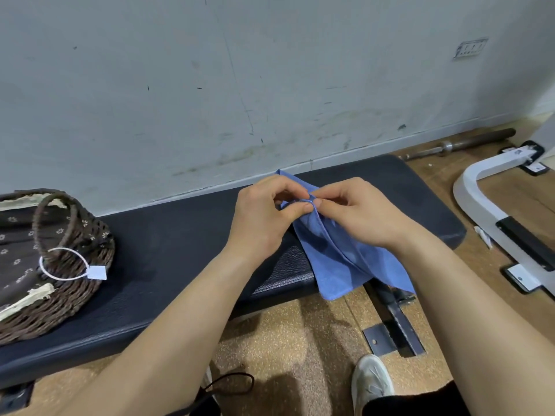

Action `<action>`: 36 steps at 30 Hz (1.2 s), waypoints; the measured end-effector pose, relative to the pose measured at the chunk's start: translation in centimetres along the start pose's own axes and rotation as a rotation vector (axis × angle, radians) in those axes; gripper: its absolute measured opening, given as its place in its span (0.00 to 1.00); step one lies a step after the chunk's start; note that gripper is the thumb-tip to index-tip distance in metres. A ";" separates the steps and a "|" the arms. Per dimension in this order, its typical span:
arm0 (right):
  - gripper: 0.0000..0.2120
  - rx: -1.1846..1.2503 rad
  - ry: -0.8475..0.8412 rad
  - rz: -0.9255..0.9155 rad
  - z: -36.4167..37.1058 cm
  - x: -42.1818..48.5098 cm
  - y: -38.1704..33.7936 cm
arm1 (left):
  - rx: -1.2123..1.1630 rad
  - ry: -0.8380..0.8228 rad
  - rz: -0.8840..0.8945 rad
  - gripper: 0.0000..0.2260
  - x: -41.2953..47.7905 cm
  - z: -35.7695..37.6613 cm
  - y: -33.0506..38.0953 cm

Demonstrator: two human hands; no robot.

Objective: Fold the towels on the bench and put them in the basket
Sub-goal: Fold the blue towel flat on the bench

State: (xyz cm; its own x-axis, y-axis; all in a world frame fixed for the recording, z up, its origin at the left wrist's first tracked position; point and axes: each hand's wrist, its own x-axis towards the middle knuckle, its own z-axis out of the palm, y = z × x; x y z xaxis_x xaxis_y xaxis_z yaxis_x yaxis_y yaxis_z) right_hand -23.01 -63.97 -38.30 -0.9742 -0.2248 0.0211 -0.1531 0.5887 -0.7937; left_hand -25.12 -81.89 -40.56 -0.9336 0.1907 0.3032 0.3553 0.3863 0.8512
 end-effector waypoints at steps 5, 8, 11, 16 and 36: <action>0.16 -0.069 -0.112 0.036 -0.1 -0.4 -0.1 | 0.050 -0.021 0.008 0.09 0.0 -0.1 0.2; 0.10 -0.075 -0.096 -0.015 0.1 -0.8 0.3 | 0.038 -0.015 -0.044 0.10 -0.2 -0.1 0.4; 0.04 -0.089 -0.031 -0.084 0.1 -0.8 1.1 | -0.005 -0.013 -0.091 0.11 -0.4 0.1 0.6; 0.04 -0.055 -0.007 -0.089 0.0 -1.2 1.6 | -0.114 -0.183 -0.125 0.07 -0.7 0.1 0.0; 0.15 -0.228 0.428 -0.101 -3.7 -6.6 -5.0 | 0.399 -0.340 -0.126 0.14 -5.6 -7.2 -1.0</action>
State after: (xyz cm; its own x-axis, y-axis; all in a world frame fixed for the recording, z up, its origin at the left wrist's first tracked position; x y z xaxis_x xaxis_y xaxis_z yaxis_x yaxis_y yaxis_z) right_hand -16.44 -62.62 -32.21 -0.9261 0.0211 0.3766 -0.2362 0.7459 -0.6228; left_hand -20.62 -89.82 -40.02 -0.9266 0.3761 -0.0029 0.2925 0.7254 0.6230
